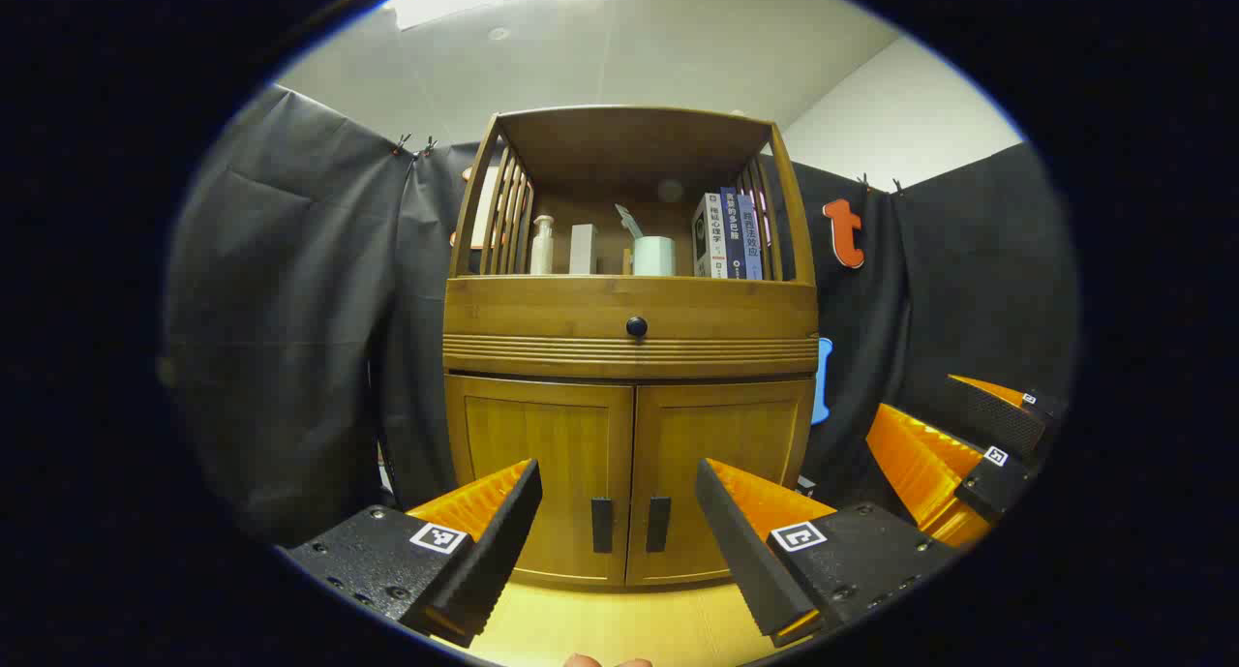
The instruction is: Open the right door of the double-door shoe cabinet with the right hand, and open the left door with the left hand.
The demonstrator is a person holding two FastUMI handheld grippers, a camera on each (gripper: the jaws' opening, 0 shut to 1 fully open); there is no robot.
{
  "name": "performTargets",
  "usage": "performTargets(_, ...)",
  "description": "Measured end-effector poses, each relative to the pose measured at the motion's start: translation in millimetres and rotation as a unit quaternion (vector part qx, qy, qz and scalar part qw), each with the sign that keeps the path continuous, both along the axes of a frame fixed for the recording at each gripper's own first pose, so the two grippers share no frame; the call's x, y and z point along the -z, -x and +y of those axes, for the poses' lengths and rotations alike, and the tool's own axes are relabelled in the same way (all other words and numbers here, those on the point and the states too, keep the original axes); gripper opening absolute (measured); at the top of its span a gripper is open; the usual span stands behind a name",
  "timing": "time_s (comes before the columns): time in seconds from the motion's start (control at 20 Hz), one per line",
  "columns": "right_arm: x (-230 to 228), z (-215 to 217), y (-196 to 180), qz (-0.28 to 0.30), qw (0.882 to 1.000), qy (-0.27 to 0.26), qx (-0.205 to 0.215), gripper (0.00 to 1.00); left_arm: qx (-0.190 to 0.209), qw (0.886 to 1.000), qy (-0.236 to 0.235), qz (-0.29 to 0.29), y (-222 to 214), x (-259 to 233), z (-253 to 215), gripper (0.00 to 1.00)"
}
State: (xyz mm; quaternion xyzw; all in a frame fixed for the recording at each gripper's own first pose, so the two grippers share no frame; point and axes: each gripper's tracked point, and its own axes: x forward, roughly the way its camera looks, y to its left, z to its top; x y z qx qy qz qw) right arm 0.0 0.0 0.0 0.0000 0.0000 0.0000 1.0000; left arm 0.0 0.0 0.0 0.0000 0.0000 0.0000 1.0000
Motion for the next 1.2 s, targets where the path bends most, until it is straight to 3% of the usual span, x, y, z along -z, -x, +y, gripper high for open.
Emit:
performTargets(0.85,-10,8,6,0.003,1.0,-0.015,-0.006,0.97,-0.011,1.0,-0.008,-0.007,5,-6,5,0.98)
performTargets(1.2,27,31,-12,0.03,0.999,-0.003,-0.019,0.97,-0.027,1.0,-0.01,-0.005,10,-3,29,0.98)
